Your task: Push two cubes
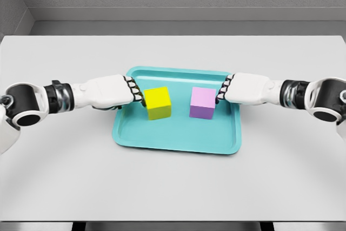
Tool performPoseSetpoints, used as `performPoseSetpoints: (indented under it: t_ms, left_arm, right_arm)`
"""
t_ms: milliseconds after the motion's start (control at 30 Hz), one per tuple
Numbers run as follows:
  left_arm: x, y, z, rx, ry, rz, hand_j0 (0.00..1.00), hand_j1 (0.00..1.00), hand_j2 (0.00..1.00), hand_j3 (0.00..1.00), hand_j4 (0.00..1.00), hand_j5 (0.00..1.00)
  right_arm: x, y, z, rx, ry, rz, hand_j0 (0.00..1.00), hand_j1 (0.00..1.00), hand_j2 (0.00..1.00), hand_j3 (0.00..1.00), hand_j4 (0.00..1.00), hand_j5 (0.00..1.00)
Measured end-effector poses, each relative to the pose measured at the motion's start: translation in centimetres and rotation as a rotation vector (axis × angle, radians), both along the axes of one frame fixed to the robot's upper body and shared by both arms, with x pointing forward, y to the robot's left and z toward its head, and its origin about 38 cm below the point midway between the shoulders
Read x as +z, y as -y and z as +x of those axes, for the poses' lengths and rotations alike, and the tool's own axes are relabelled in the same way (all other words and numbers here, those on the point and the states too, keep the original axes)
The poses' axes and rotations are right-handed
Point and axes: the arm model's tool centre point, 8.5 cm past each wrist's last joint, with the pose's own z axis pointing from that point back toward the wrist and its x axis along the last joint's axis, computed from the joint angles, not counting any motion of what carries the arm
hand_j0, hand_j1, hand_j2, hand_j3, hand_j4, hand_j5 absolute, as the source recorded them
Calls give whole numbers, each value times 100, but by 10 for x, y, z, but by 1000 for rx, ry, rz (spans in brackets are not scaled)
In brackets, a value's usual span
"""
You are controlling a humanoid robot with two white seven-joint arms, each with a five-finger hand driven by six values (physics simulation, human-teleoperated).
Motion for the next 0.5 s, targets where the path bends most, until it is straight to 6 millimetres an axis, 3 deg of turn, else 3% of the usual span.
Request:
performPoseSetpoints:
  t_ms: [500]
  left_arm:
    - [0, 17, 1, -22, -5, -10, 74, 74, 74, 74, 74, 74]
  right_arm:
    - [3, -15, 6, 23, 7, -7, 72, 72, 72, 72, 72, 72]
